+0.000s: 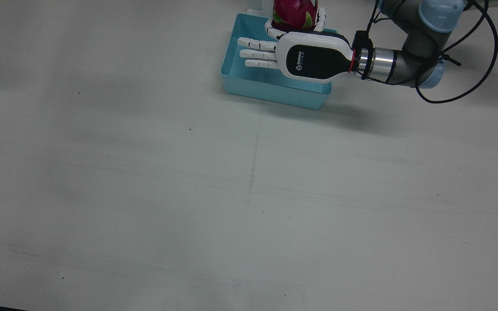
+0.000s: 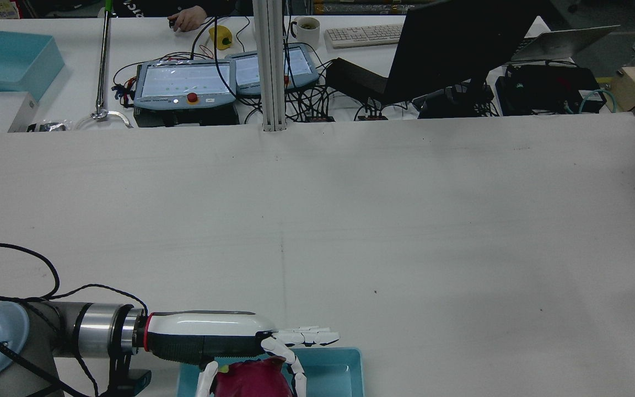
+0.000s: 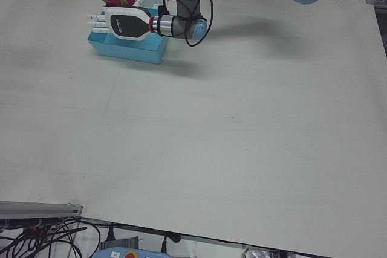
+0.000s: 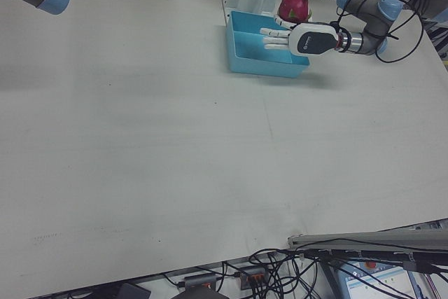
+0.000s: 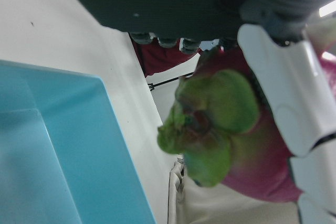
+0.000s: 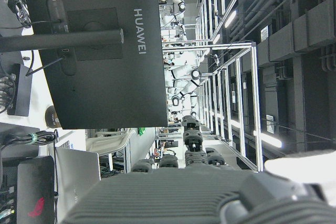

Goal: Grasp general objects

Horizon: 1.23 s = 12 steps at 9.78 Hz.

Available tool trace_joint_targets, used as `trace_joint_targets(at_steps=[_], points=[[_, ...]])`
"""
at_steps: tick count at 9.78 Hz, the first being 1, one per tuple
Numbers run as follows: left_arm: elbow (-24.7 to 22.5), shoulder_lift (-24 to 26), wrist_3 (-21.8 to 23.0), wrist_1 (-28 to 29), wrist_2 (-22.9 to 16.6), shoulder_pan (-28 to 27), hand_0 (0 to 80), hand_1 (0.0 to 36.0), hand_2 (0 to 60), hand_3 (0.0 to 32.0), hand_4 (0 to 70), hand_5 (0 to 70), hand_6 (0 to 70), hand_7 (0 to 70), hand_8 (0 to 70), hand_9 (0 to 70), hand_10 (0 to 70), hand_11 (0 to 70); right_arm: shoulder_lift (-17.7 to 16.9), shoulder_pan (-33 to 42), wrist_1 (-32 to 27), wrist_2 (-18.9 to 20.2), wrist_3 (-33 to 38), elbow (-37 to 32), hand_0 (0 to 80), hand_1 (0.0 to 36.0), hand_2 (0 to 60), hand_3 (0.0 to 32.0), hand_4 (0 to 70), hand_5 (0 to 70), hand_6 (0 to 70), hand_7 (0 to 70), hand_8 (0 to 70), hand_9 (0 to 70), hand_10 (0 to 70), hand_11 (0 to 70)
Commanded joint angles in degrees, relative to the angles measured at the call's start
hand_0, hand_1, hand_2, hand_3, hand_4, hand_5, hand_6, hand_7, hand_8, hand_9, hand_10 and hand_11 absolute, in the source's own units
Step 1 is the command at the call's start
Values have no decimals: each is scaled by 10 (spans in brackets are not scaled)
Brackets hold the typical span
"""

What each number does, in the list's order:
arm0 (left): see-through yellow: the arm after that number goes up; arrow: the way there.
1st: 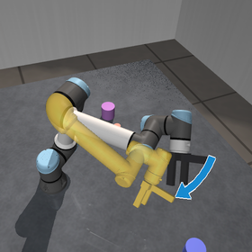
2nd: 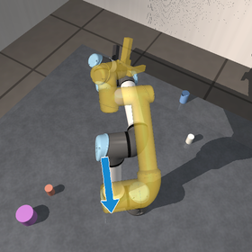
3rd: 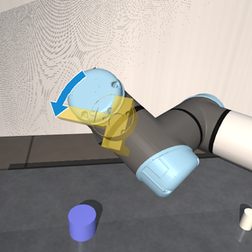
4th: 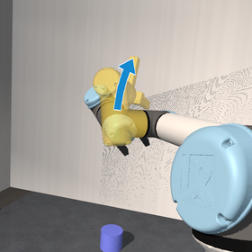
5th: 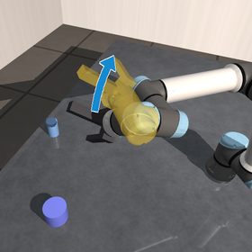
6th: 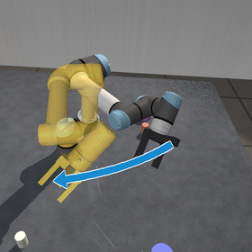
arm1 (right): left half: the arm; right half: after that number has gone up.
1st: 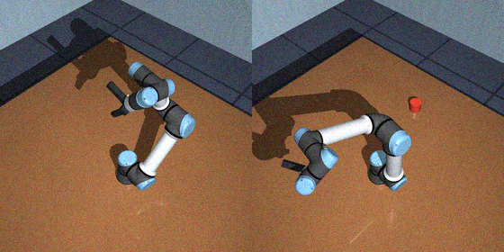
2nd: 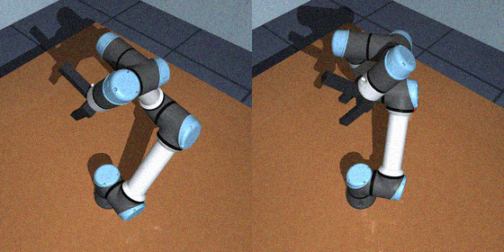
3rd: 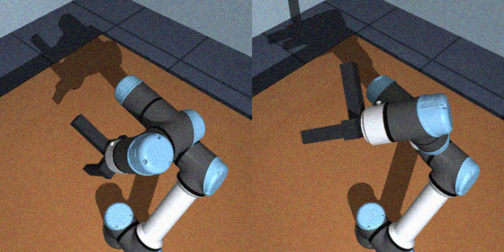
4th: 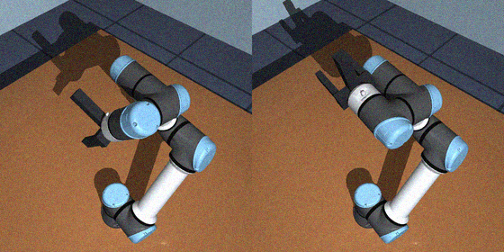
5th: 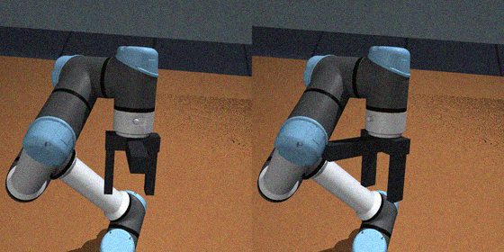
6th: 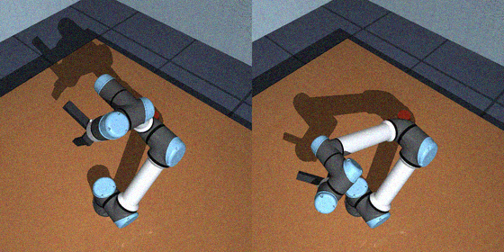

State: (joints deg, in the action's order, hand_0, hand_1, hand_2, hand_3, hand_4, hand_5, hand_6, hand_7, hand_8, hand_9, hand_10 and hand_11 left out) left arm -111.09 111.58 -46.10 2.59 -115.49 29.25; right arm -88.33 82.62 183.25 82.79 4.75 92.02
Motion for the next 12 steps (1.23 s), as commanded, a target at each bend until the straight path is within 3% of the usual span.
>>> trace_joint_targets(at_steps=[1,4,6,7,8,9,10,12], points=[[3,-8,0,17,-1,1,539,248,106,0,0,45,0,30,0,0,0,0,0,0,0,0,0,0,0,0,0,0,0,0,0,0,0,0,0,0],[3,-15,3,24,-3,5,537,242,112,0,27,75,0,74,0,1,0,0,0,0,0,0,0,0,0,0,0,0,0,0,0,0,0,0,0,0],[10,-13,7,4,-3,70,528,229,106,0,46,86,0,117,0,9,0,0,0,0,0,0,0,-1,0,0,0,0,0,0,0,0,0,0,0,0],[31,-12,7,2,-1,117,523,208,102,0,119,124,50,236,1,33,0,1,0,0,0,0,0,0,0,0,0,0,0,0,0,0,0,0,0,0],[62,-8,7,6,0,153,526,184,89,0,231,149,144,378,18,65,54,96,0,0,0,0,0,-1,0,0,0,0,0,0,0,0,0,0,0,0],[83,-1,8,7,0,177,529,163,60,0,301,183,219,486,71,156,130,203,0,0,0,0,0,-1,0,0,0,0,0,0,0,0,0,0,0,0],[103,0,9,19,1,212,530,145,24,0,317,204,276,577,137,250,181,276,0,0,0,0,0,-1,0,0,0,0,0,0,0,0,0,0,0,0],[146,-1,14,47,1,283,524,130,31,0,372,226,331,656,199,338,202,304,0,0,0,0,0,-1,0,0,0,0,0,0,0,0,0,0,0,0]])
